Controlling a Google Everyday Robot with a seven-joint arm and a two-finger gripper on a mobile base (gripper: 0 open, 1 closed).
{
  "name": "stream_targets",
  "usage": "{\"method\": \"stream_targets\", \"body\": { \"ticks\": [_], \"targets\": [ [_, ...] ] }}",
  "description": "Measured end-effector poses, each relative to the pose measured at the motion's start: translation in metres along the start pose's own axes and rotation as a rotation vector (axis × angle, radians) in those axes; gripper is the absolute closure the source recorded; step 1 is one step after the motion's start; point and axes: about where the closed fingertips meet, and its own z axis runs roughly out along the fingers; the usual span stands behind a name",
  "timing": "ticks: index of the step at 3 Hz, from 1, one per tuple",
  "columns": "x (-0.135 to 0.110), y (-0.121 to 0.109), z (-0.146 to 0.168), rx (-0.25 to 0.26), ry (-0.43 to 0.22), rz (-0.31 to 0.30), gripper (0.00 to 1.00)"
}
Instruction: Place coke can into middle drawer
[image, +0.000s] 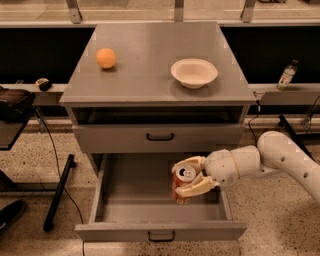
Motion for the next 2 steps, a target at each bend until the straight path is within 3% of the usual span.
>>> {"method": "stream_targets", "body": {
  "ticks": [2],
  "targets": [
    [0.010, -0.011, 0.013, 0.031, 0.004, -0.016, 1.00]
  ]
}}
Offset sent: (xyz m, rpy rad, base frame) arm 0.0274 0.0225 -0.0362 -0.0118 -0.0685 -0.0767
